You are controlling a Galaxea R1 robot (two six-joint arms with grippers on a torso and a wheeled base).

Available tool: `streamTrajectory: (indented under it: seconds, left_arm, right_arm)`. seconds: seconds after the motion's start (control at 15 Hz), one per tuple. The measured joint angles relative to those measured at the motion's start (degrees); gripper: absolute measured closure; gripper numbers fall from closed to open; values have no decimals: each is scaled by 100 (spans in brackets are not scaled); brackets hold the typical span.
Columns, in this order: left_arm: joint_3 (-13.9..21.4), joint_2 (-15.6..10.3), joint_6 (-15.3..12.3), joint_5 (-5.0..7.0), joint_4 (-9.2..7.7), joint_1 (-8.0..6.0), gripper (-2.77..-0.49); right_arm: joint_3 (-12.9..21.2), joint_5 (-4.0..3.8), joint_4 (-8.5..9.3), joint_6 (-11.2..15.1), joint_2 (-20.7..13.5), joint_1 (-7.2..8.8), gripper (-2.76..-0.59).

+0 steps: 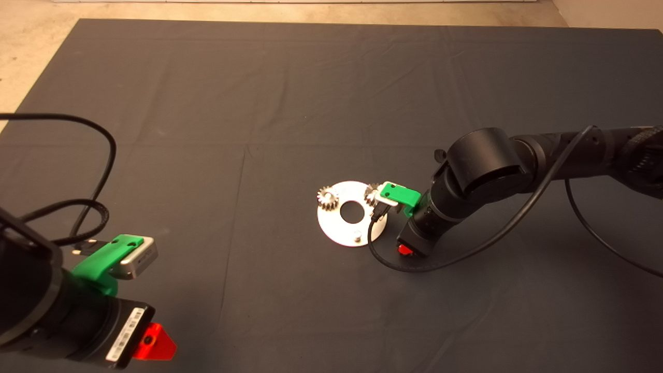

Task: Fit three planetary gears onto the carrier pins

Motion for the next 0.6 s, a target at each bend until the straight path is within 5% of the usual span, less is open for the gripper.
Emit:
streamTrajectory:
  seconds: [0.6]
  left_arm:
    - [1,0,0,0,1,0,-247]
  right_arm:
    - [138,-23,-15,-313,-35,-94,-136]
